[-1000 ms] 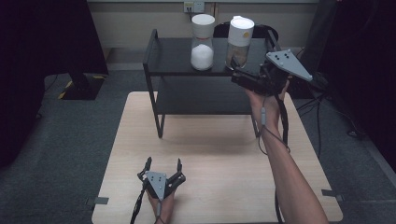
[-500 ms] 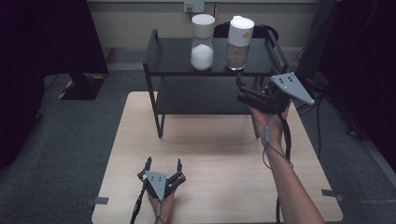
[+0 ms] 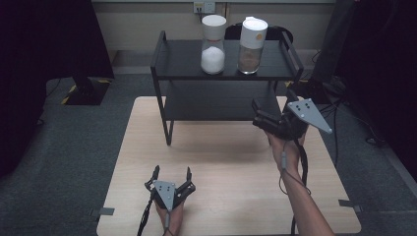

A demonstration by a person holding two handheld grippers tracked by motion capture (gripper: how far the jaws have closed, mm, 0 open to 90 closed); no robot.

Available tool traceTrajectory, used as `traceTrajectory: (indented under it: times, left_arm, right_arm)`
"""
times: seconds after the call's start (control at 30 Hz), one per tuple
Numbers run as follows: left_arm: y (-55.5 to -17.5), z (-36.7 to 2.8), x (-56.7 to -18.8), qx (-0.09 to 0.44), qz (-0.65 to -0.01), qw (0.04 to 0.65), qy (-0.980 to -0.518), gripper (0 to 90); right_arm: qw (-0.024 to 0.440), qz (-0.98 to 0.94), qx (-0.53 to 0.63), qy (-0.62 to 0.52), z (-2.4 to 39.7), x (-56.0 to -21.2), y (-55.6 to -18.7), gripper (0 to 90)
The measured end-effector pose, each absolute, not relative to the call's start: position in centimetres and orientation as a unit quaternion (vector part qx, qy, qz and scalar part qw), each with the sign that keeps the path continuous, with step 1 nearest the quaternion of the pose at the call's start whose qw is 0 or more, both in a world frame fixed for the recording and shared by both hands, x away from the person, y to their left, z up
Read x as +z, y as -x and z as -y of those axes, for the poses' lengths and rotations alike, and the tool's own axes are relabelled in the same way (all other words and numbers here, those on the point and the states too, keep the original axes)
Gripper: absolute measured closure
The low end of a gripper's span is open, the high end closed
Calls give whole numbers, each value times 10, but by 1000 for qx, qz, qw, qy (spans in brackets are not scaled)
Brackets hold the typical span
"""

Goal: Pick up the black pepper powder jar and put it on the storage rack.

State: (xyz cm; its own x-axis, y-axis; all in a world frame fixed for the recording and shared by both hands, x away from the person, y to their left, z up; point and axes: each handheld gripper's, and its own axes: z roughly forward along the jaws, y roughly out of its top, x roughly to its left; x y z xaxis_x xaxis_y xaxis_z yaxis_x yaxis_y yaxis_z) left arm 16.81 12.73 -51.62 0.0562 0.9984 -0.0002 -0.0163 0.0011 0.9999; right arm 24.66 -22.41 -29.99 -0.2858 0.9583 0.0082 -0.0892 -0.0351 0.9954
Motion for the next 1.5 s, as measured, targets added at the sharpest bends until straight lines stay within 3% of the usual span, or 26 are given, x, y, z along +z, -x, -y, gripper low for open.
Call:
traceTrajectory:
  times: [0.57,1.0,1.5]
  left_arm:
    - [-168,-126,-516,492,-484,516,-507,2]
    - [-167,-127,-516,491,-483,518,-508,2]
    - [-167,-126,-516,491,-483,517,-508,2]
  right_arm:
    - [442,-540,586,-413,225,-360,-210,0]
    - [446,-543,568,-428,228,-424,-183,0]
    - [457,-530,542,-466,228,-484,-173,0]
